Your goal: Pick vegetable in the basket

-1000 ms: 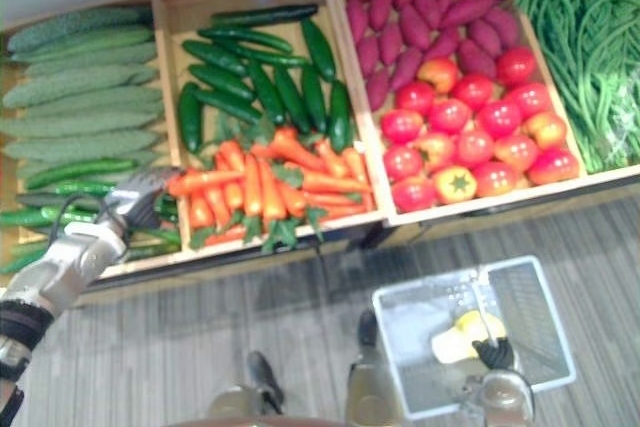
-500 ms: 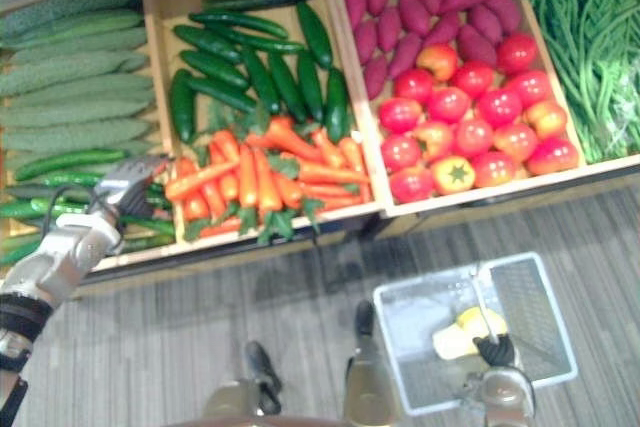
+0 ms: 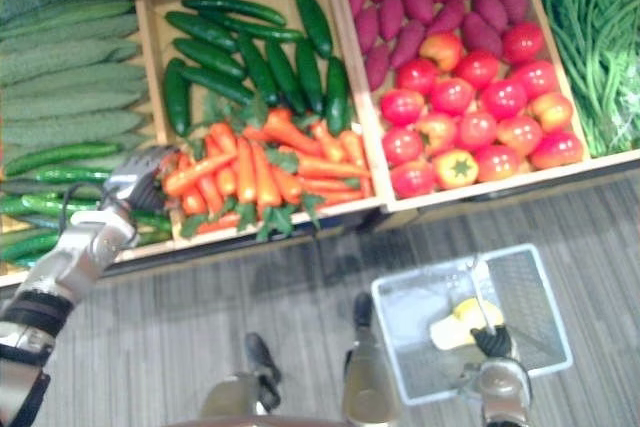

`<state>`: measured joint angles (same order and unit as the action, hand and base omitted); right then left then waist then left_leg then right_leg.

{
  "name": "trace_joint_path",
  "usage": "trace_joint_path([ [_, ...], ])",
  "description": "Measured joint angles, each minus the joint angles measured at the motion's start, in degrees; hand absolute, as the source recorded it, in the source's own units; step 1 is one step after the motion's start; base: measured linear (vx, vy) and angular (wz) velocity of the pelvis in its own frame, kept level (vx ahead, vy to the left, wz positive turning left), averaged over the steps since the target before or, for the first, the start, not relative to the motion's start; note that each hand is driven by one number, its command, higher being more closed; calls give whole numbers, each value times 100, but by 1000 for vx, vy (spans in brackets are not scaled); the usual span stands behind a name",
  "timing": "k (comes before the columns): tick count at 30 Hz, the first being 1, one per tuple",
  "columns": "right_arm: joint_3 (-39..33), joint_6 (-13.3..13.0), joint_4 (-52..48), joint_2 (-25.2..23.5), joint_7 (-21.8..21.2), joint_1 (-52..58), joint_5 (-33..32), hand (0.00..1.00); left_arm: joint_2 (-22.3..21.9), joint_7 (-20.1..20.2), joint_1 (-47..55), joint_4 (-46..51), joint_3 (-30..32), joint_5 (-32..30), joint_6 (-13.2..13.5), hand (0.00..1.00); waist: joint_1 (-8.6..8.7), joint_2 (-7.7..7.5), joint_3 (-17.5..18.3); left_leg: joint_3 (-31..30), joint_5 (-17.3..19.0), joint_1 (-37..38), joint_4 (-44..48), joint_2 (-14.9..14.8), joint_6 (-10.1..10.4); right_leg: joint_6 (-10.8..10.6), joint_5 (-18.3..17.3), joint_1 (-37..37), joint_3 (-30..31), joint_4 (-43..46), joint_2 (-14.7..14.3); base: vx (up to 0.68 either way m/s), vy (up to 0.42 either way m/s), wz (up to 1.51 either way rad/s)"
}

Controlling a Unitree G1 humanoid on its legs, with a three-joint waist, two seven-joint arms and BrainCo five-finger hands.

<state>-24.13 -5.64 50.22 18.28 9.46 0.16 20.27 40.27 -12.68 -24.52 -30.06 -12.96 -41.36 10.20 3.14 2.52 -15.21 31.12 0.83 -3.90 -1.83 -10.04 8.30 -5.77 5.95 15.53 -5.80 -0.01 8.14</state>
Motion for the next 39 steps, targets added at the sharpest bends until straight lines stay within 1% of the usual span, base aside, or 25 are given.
trace_joint_path([
  [3,49,-4,13,-1,2,-13,0,100,-57,-50,8,-54,0,-8,-47,0,5,0,0,18,0,25,0,14,0,0,6,-2,-5,0,15,-20,-21,-4],
  [4,111,-4,20,-6,3,-11,0,100,-139,-84,8,-92,13,-9,-85,100,8,0,0,25,1,34,0,21,-1,-3,8,-4,-4,1,23,0,0,0],
  [8,236,3,36,-14,4,-8,2,100,-263,-257,15,-127,83,-39,-100,100,8,1,1,40,1,62,1,22,-1,-3,8,-18,-9,-3,26,0,0,-1],
  [21,375,0,34,-14,32,-14,0,100,-492,-482,10,-117,194,-42,-159,100,17,7,5,103,7,122,-1,16,-3,-29,24,-87,-16,-78,47,-1,-6,-1],
  [24,384,0,34,-15,32,-15,0,100,-552,-486,10,-117,220,-42,-165,100,26,8,7,103,7,124,0,17,-3,-32,26,-90,-16,-77,50,0,0,0],
  [28,441,0,35,-15,34,-28,0,100,-638,-471,105,-118,314,-42,-168,100,121,6,9,99,7,169,0,16,-3,-48,36,-141,-25,-78,68,0,0,0],
  [29,445,0,37,-17,34,-36,0,100,-654,-394,161,-149,246,-46,-173,100,141,6,9,104,7,197,0,15,-3,-52,38,-161,-16,-78,73,-21,-31,-3],
  [33,445,2,102,-19,43,-38,1,100,-823,-284,328,-220,163,-195,-202,100,144,5,11,99,7,208,6,11,-4,-67,47,-174,-16,-78,73,-8,-9,0],
  [39,446,4,182,-23,79,-56,2,100,-832,-262,404,-183,189,-227,-213,100,139,7,13,86,5,208,36,-4,-6,-84,59,-188,-21,-73,69,-13,-17,0],
])
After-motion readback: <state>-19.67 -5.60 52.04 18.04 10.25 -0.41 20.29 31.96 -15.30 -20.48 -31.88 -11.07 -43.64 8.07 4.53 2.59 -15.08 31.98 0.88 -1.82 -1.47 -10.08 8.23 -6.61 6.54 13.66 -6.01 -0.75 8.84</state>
